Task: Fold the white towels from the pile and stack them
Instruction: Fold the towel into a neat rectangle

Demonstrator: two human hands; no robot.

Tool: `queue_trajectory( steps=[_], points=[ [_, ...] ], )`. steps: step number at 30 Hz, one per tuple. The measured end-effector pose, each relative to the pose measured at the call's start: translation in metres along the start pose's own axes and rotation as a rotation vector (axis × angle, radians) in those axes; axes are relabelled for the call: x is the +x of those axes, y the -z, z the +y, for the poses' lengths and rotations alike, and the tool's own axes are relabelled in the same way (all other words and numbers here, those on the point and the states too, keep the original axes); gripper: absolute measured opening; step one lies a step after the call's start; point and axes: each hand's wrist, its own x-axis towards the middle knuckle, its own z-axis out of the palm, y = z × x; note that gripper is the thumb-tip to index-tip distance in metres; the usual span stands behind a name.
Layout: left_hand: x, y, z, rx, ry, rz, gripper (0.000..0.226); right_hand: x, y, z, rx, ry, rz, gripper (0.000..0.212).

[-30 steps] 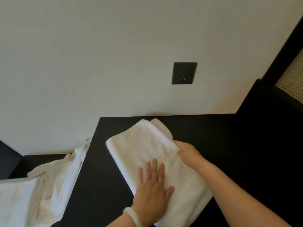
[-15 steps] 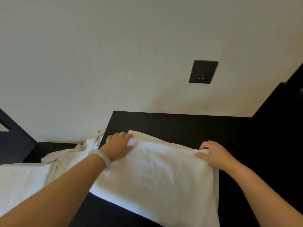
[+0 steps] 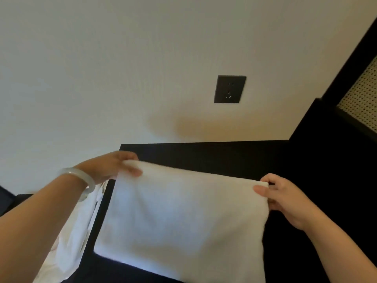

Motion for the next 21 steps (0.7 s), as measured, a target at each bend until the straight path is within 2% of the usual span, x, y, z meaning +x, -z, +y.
queue_trajectory(
  steps=[2, 5, 7, 9, 11, 14, 17, 21],
  points=[
    [0.018, -0.006, 0.003, 0.002, -0.020, 0.155, 0.019, 0.008, -0.008, 0.009, -0.089, -0.063, 0.160, 0.007],
    [0.049, -0.039, -0.010, 0.248, 0.048, 0.361, 0.015, 0.024, -0.029, 0.033, -0.179, -0.159, 0.323, 0.009],
    [0.059, -0.056, -0.023, 0.291, 0.119, 0.401, 0.015, 0.030, -0.036, 0.045, -0.193, -0.135, 0.379, 0.008],
    [0.059, -0.060, -0.032, 0.177, 0.147, 0.436, 0.015, 0.034, -0.037, 0.052, -0.236, -0.096, 0.405, 0.010],
    [0.058, -0.059, -0.037, 0.096, 0.132, 0.464, 0.027, 0.036, -0.039, 0.056, -0.247, -0.094, 0.433, 0.012],
    [0.057, -0.059, -0.038, 0.150, 0.100, 0.551, 0.029, 0.040, -0.041, 0.058, -0.241, -0.165, 0.503, 0.014],
    [0.057, -0.065, -0.046, 0.232, 0.090, 0.624, 0.024, 0.043, -0.044, 0.057, -0.326, -0.259, 0.466, 0.022],
    [0.053, -0.070, -0.056, 0.310, 0.091, 0.579, 0.026, 0.054, -0.045, 0.049, -0.363, -0.261, 0.332, 0.013]
  ],
)
